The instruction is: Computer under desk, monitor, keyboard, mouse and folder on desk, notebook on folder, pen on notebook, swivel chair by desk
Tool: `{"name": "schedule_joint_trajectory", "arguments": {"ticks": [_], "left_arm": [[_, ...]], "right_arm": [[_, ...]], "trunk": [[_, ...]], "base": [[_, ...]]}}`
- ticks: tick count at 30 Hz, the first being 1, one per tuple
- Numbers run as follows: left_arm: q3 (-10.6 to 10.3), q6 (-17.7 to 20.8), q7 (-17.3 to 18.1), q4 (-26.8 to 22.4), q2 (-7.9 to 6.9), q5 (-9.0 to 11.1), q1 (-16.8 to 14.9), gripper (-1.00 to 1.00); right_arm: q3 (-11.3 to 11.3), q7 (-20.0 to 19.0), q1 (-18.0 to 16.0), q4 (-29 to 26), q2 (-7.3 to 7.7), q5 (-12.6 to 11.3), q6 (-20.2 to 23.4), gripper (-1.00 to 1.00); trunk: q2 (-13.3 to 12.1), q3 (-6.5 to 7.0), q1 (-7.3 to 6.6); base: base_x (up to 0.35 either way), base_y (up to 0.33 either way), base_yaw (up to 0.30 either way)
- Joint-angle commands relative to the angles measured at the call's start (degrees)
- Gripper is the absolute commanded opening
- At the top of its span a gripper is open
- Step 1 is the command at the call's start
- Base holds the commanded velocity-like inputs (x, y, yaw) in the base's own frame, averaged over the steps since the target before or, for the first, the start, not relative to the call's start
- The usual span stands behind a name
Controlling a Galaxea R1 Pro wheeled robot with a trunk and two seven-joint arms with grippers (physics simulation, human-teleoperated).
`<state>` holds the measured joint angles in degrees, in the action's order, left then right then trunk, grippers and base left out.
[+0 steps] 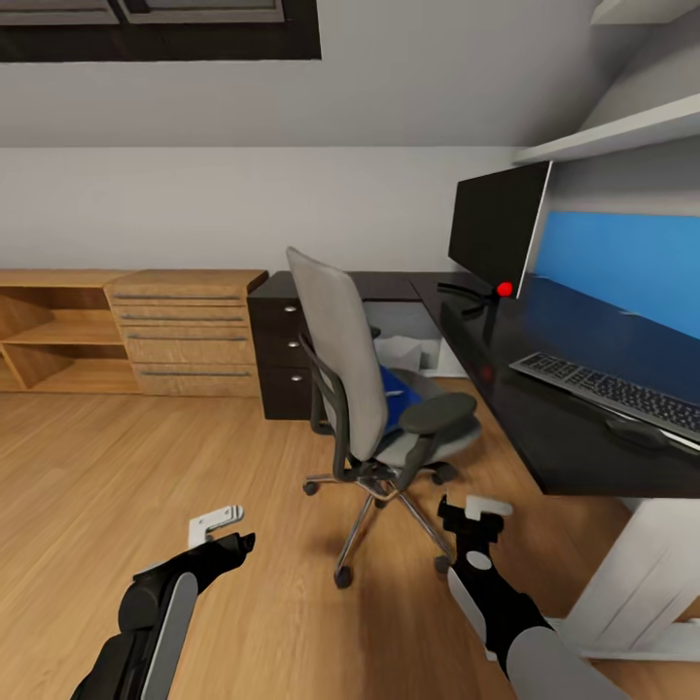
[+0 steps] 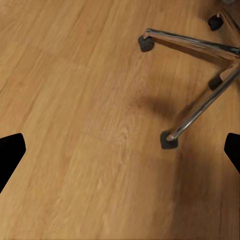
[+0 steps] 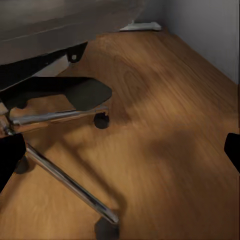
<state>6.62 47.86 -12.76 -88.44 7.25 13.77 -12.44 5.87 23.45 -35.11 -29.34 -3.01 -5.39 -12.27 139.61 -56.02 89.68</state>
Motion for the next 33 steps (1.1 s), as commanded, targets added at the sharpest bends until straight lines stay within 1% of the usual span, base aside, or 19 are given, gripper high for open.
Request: {"name": "schedule_joint_trajectory", "arguments": {"ticks": [1,6,9,16,24,33], "left_arm": [[0.07,0.22,-0.42,0.13,0.04,0.61,-0.04,1.0],[-0.02,0.19,-0.42,0.52,0.07,0.64,-0.04,1.0],[-0.02,0.12,-0.37,0.54,0.09,0.64,-0.04,1.0],[-0.02,0.13,-0.44,0.64,0.06,0.64,-0.04,1.0],[-0.02,0.13,-0.46,0.64,0.05,0.64,-0.04,1.0],[-0.02,0.13,-0.46,0.72,0.04,0.66,-0.04,1.0]], "right_arm": [[0.47,1.15,-0.04,-0.79,0.04,-0.58,-0.24,1.0],[0.39,2.51,-0.03,-2.57,0.09,-0.5,-0.21,1.0],[0.42,2.54,-0.02,-3.12,0.1,-0.5,-0.29,1.0],[0.49,2.45,0.0,-4.4,0.04,-0.48,-0.42,1.0],[0.65,2.44,0.04,-4.38,-0.21,-0.41,-0.47,1.0],[0.86,2.48,0.04,-4.41,-0.35,-0.62,-0.39,1.0]], "trunk": [[0.02,-0.06,0.02],[0.02,-0.06,0.02],[0.02,-0.06,0.02],[0.02,-0.06,0.02],[0.02,-0.06,0.02],[0.02,-0.06,0.02]], "base": [[0.255,0.0,0.0],[0.14,0.0,0.0],[0.086,0.0,0.0],[0.215,0.0,0.0],[0.031,0.0,0.005],[0.0,0.0,0.242]]}}
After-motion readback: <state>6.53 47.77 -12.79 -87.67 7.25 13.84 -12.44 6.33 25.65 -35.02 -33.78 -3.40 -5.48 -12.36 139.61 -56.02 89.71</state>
